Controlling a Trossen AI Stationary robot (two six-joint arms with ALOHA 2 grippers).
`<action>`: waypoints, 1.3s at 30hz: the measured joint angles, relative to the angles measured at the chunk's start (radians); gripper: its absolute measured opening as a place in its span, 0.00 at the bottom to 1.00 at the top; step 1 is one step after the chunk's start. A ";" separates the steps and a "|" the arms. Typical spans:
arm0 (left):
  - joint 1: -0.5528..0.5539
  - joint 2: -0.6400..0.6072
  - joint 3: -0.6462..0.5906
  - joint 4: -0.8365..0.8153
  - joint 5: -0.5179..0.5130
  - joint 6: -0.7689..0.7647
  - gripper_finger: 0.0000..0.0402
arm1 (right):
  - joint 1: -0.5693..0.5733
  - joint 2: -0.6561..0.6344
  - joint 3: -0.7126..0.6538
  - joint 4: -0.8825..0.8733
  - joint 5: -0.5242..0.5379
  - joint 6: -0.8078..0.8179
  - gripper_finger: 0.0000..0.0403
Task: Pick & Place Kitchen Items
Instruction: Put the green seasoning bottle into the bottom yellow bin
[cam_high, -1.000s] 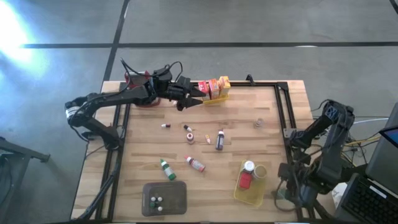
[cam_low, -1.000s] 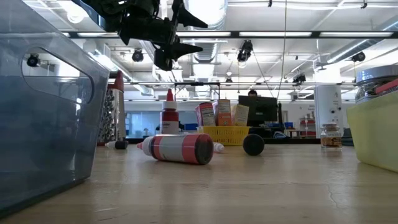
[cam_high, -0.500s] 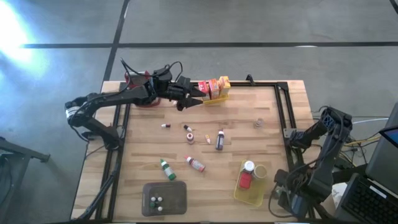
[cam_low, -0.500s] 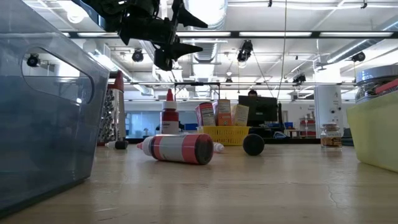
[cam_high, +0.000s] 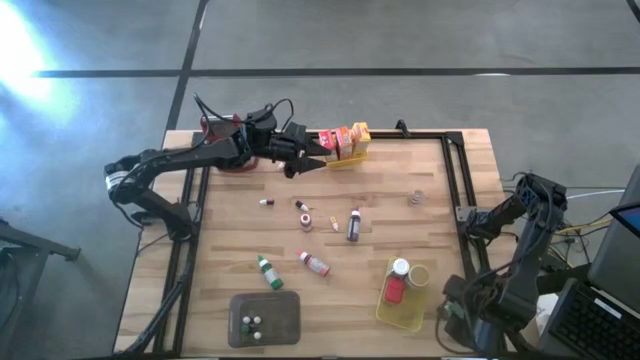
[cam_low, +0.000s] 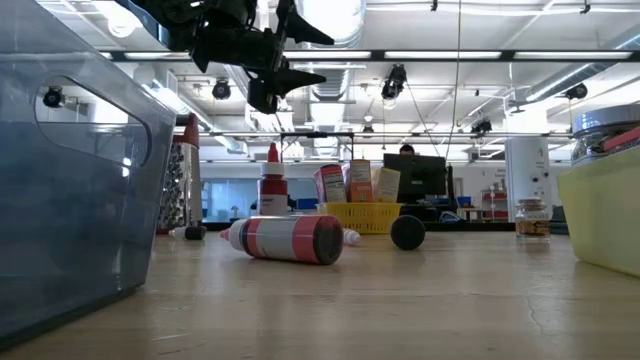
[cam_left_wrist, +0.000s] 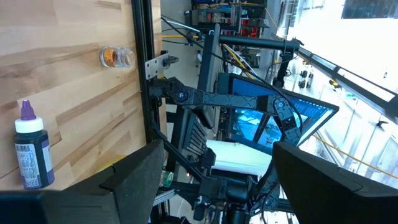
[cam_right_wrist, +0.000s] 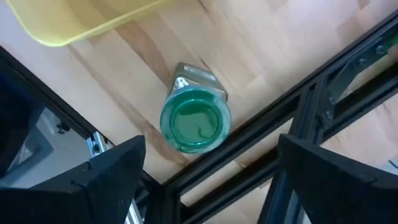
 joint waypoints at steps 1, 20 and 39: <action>0.000 0.000 0.000 0.000 0.000 0.000 0.76 | 0.002 0.000 -0.005 0.007 0.003 0.008 0.89; 0.000 0.000 0.000 0.000 0.000 0.000 0.76 | 0.007 0.000 -0.203 0.254 0.044 0.070 0.76; 0.000 0.000 0.000 0.000 0.000 0.000 0.76 | 0.006 0.000 -0.197 0.250 0.022 0.078 0.50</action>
